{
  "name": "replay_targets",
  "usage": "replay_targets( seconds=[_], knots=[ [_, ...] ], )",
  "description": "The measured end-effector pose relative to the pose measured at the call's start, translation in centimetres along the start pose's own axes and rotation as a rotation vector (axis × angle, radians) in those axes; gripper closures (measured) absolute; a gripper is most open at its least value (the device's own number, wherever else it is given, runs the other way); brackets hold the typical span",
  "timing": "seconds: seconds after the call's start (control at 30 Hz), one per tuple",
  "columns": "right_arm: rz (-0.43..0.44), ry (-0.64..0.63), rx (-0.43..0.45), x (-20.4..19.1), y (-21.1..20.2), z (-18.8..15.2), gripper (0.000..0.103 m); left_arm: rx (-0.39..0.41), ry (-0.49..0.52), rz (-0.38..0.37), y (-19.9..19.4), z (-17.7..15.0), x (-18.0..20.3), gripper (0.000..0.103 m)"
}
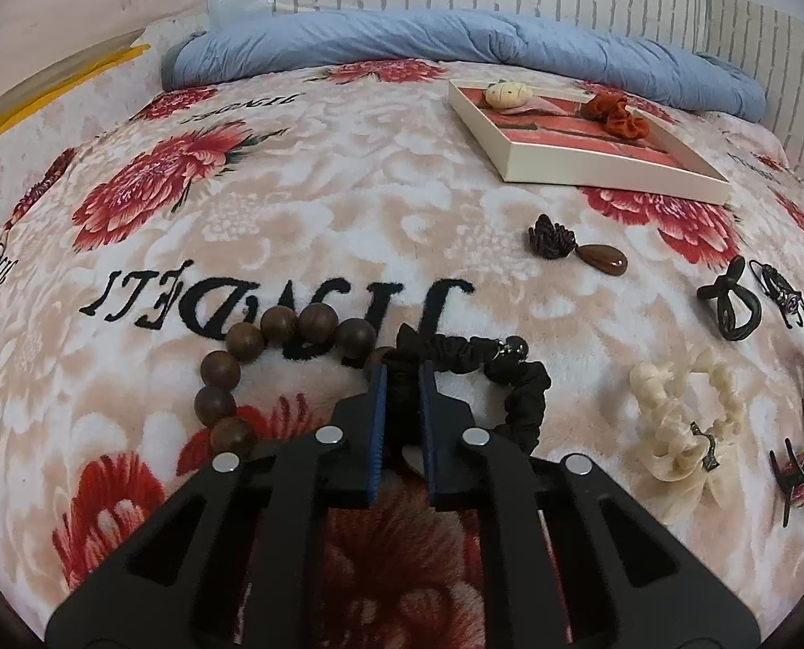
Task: Organize jewelry
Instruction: 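Grasp the black scrunchie with the left tool while the right tool grasps the white-band watch, then carry both items into the tray and open both tools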
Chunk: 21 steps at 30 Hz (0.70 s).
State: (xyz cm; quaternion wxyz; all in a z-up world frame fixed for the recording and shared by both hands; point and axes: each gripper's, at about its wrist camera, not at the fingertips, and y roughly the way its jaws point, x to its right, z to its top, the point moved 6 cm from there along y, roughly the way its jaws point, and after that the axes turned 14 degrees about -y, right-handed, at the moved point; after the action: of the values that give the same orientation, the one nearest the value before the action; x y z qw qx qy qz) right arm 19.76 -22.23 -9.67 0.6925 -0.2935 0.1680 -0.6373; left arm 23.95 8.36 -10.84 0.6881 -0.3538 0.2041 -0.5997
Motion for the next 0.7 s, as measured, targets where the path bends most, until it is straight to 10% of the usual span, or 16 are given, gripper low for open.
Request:
replay_targets(
  seconds=[0.7],
  knots=[
    [-0.011,-0.009,0.21,2.3,-1.9,9.0,0.097,0.192,0.051,-0.161,-4.5,6.9,5.2,0.095]
  ],
)
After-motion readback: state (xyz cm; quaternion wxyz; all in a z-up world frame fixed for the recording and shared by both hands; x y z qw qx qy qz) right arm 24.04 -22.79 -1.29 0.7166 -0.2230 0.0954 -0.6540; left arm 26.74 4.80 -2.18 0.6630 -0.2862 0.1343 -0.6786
